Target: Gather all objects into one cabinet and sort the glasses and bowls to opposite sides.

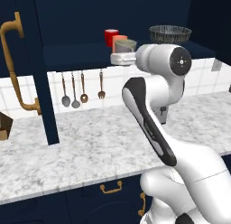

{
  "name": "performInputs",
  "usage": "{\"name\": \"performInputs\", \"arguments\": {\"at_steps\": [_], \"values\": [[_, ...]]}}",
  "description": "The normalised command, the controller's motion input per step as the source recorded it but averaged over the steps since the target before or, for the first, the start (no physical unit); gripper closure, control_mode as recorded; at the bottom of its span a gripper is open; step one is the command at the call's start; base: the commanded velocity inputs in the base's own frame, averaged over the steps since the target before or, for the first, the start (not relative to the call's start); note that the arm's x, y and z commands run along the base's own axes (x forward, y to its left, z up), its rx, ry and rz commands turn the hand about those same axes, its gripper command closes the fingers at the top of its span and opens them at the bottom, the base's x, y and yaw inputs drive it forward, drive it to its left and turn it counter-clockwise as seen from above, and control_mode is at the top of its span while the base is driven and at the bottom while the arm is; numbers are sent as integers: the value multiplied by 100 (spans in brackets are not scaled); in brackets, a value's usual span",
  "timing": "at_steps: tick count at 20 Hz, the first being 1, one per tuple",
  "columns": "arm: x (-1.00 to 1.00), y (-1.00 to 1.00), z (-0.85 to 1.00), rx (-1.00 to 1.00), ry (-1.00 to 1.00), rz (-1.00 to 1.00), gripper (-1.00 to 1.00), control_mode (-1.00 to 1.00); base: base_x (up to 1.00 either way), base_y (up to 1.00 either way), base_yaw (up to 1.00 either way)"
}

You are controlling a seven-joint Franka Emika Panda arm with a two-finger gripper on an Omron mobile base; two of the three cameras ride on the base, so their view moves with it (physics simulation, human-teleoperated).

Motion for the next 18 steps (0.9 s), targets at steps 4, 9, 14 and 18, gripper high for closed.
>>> {"name": "performInputs", "arguments": {"at_steps": [4,9,14,18], "values": [[80,11,0,-4,0,-5,100,-100,0,0,0],[60,27,0,0,0,0,100,-100,0,0,0],[46,13,-1,0,0,0,100,-100,0,0,0],[14,19,-13,0,0,0,100,-100,0,0,0]]}}
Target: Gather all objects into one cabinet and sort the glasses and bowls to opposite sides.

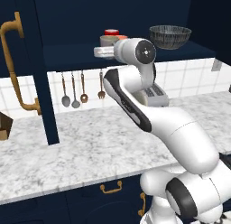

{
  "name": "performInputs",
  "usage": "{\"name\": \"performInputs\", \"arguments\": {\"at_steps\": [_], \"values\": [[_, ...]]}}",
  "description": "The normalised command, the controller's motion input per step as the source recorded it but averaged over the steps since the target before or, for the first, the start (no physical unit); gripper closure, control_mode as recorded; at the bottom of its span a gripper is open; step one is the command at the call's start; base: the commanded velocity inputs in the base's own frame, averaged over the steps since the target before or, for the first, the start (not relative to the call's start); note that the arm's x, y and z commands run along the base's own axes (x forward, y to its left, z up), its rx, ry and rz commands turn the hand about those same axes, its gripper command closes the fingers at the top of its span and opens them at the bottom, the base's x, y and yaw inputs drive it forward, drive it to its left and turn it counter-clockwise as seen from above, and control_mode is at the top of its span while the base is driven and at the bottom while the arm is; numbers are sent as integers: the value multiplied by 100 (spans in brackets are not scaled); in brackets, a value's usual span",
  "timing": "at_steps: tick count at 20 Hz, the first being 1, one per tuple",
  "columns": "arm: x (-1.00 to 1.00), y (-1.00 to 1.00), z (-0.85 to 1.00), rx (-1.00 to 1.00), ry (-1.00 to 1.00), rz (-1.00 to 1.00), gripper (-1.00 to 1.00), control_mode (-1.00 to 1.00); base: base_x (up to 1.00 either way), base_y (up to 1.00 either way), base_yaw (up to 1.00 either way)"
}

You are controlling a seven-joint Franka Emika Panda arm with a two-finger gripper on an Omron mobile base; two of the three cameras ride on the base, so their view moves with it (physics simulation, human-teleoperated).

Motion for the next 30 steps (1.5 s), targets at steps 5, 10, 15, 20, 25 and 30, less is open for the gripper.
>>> {"name": "performInputs", "arguments": {"at_steps": [5,10,15,20,25,30], "values": [[15,16,-21,0,0,0,100,-100,0,0,0],[36,10,-18,0,0,0,100,-100,0,0,0],[41,6,-26,0,0,0,100,-100,0,0,0],[43,10,-23,0,0,0,100,-100,0,0,0],[27,5,4,0,6,-1,100,-100,0,0,0],[19,4,23,0,4,-7,100,-100,0,0,0]]}}
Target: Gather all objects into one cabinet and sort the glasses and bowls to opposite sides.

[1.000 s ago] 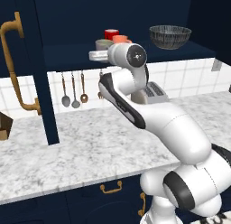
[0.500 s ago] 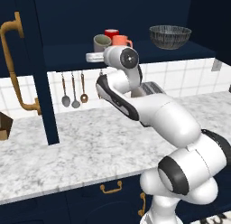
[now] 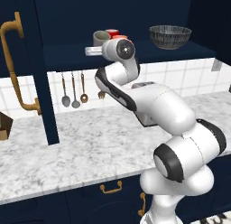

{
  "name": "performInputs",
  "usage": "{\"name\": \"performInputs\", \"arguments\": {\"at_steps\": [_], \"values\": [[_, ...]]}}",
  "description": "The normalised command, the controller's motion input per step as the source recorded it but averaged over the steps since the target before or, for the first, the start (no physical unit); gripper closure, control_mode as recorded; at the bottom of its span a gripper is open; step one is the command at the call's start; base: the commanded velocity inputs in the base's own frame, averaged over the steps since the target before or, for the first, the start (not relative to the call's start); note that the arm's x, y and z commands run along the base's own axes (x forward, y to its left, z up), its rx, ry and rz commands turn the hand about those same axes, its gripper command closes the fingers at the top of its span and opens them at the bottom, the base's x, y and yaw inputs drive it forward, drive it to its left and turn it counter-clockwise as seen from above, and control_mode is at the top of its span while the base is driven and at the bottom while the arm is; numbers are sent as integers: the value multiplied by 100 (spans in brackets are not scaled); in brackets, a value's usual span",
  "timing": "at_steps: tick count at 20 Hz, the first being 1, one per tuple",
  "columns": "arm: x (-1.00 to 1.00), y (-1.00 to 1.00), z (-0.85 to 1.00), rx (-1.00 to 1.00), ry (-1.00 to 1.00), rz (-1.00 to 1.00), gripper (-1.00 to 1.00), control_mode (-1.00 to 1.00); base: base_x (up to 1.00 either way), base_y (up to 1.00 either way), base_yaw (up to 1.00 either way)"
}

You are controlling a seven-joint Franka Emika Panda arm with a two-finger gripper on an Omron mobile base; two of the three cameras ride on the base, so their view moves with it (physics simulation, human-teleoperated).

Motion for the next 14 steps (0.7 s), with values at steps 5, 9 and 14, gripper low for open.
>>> {"name": "performInputs", "arguments": {"at_steps": [5,9,14], "values": [[7,9,4,0,0,-8,-100,-100,0,0,0],[0,3,10,0,0,-3,-100,-100,0,0,0],[-7,0,21,2,0,0,-100,-100,0,0,0]]}}
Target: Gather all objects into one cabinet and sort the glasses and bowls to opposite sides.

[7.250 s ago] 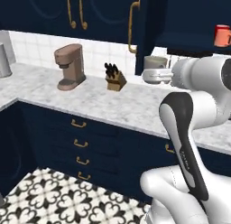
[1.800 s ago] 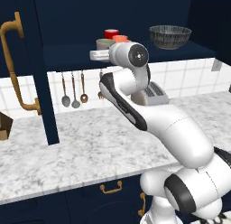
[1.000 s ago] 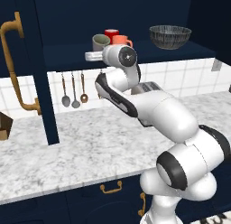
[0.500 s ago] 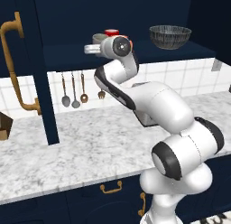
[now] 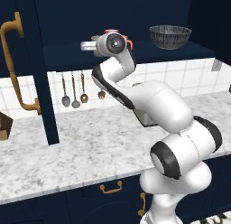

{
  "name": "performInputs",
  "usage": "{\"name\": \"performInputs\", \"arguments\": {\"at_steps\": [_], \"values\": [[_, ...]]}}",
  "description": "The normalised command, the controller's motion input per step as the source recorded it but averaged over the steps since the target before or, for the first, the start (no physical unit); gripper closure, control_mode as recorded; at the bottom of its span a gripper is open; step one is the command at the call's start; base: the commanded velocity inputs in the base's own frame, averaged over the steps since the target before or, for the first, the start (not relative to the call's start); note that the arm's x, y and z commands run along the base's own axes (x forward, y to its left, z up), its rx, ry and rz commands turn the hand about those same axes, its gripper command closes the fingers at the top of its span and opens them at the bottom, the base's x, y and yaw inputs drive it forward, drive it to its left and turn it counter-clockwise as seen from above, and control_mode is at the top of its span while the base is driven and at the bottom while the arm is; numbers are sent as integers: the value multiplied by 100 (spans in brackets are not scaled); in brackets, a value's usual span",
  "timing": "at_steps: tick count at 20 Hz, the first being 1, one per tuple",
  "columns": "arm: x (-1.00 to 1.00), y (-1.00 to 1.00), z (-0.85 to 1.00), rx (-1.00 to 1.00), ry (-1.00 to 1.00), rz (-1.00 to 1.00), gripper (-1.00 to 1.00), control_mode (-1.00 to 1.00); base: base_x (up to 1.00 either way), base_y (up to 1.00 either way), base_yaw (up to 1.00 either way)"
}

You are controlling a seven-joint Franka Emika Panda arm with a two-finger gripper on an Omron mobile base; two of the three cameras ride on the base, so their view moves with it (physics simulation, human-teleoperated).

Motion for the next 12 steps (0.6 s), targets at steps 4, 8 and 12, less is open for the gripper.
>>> {"name": "performInputs", "arguments": {"at_steps": [4,8,12], "values": [[-20,-6,54,10,3,0,-100,-100,0,0,0],[-37,-8,36,9,2,2,-100,-100,0,0,0],[-73,-9,4,6,0,5,-100,-100,0,0,0]]}}
